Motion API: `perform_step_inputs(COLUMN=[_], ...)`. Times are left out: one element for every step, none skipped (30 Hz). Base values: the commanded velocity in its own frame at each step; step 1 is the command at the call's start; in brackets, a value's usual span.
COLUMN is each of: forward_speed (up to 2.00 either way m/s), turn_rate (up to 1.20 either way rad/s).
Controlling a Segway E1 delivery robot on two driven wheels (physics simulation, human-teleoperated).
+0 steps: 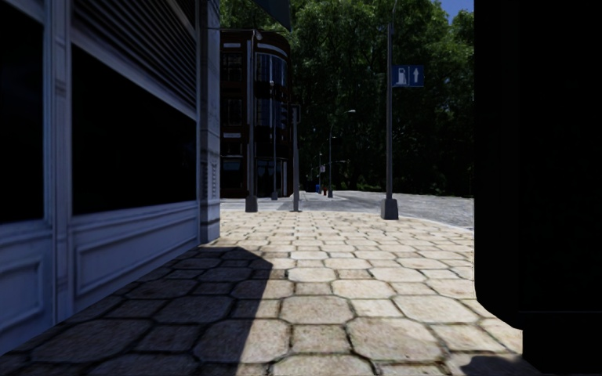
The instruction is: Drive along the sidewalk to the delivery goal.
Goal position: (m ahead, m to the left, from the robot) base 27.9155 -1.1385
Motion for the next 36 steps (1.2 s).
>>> perform_step_inputs(forward_speed=[2.0,2.0,2.0,2.0,2.0,2.0,2.0,2.0,2.0,2.0,2.0,2.0,2.0,2.0,2.0,2.0,2.0,2.0,2.0,2.0,2.0,2.0,2.0,2.0,2.0,2.0,2.0,2.0,2.0,2.0,2.0,2.0,2.0,2.0,2.0,2.0], turn_rate=[0.0,0.0,0.0,0.0,0.0,0.0,0.0,0.0,0.0,0.0,0.0,0.0,0.0,0.0,0.0,0.0,0.0,0.0,0.0,0.0,0.0,0.0,0.0,0.0,0.0,0.0,0.0,0.0,0.0,0.0,0.0,0.0,0.0,0.0,0.0,0.0])
